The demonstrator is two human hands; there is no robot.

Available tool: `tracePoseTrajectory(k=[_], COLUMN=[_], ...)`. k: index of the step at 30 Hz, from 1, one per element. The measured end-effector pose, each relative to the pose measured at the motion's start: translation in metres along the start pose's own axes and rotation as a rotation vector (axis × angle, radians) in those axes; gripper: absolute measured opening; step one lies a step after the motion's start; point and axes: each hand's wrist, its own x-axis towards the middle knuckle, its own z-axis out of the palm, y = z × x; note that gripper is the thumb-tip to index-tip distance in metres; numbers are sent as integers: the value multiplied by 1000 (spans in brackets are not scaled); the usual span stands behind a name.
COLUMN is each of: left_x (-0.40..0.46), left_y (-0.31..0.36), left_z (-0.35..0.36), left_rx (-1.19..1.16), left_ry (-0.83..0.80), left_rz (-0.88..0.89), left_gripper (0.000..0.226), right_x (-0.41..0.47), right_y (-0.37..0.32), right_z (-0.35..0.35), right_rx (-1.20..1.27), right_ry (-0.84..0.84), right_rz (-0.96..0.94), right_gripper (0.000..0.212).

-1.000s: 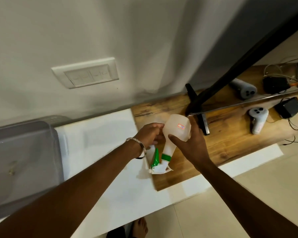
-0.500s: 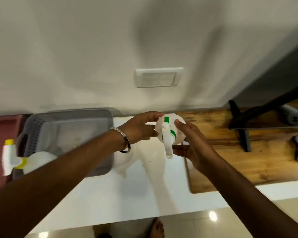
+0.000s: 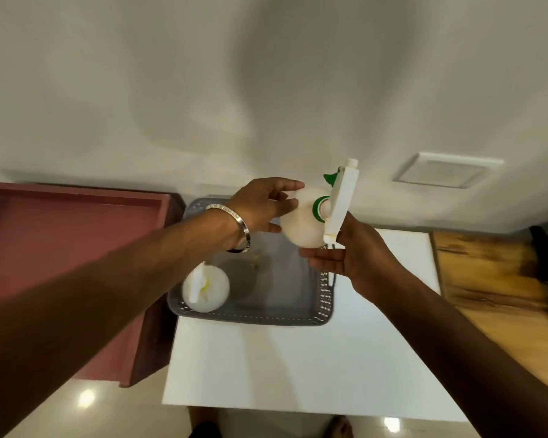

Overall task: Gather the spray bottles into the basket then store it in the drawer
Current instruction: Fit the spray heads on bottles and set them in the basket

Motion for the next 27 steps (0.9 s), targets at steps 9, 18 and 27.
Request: tracePoseTrajectory(k=[9,18,27], left_x=[4,33,48], left_y=[-34,-114,-156], left_z=[-128,-153,-134], left_rx=[-46,-36,516], left_ry=[75,196,324], left_rz=[-59,-211,-129], left_gripper=[35,26,31], right_x=[62,114,142], right_y=[-4,51,94], right_z=[132,176,181], right_rx=[-171,-232,-223], right_ry=[167,141,122], right_rz=[66,110,185], right_gripper=[52,33,41])
